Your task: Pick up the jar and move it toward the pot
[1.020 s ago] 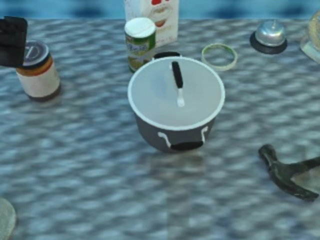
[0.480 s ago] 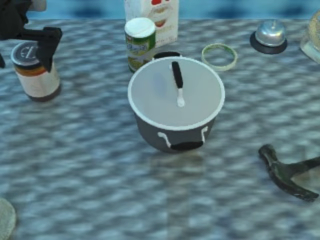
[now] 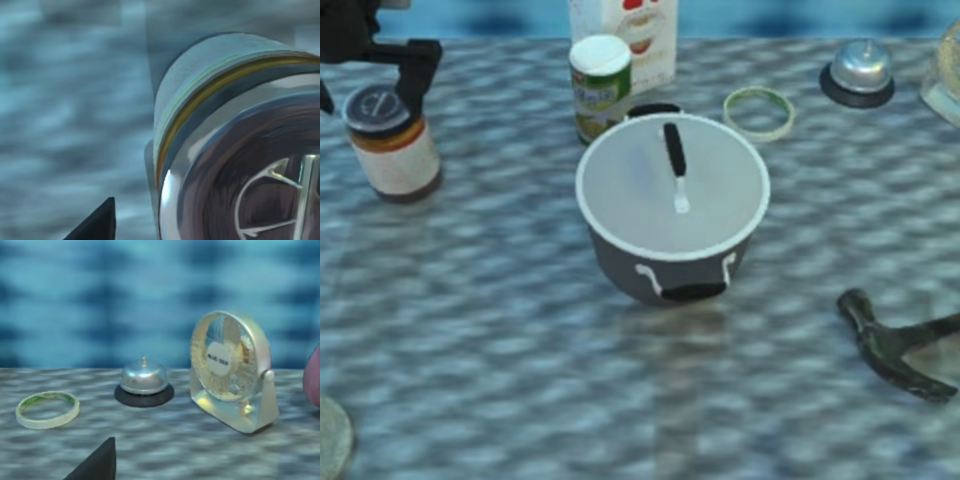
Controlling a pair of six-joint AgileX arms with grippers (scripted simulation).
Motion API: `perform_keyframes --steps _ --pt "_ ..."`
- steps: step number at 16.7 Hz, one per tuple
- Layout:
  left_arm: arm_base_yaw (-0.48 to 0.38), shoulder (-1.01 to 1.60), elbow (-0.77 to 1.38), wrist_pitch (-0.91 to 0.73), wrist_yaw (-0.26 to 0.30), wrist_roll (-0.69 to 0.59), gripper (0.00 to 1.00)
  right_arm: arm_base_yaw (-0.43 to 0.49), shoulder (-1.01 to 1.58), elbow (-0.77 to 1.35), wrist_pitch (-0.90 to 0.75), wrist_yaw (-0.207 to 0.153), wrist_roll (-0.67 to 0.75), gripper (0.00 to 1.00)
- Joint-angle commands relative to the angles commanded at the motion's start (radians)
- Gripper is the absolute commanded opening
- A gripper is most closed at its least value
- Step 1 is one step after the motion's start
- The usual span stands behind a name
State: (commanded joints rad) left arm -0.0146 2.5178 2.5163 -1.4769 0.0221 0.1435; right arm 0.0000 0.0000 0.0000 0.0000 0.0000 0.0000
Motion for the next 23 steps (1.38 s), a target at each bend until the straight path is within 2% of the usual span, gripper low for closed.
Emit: perform_keyframes --steps 7,14,18,23 --pt "-0.003 0.005 0.007 0.005 -0.001 -0.001 1.00 0.000 0.000 0.000 0.000 0.000 0.000 1.00" --pt "0.001 -0.008 -0.204 0.203 -0.001 -0.001 1.00 0.000 0.000 0.000 0.000 0.000 0.000 1.00" --pt "0.001 -0.008 -0.214 0.213 -0.001 0.000 1.00 0.000 0.000 0.000 0.000 0.000 0.000 1.00" --pt "0.001 -0.008 -0.214 0.213 -0.001 0.000 0.62 0.000 0.000 0.000 0.000 0.000 0.000 1.00"
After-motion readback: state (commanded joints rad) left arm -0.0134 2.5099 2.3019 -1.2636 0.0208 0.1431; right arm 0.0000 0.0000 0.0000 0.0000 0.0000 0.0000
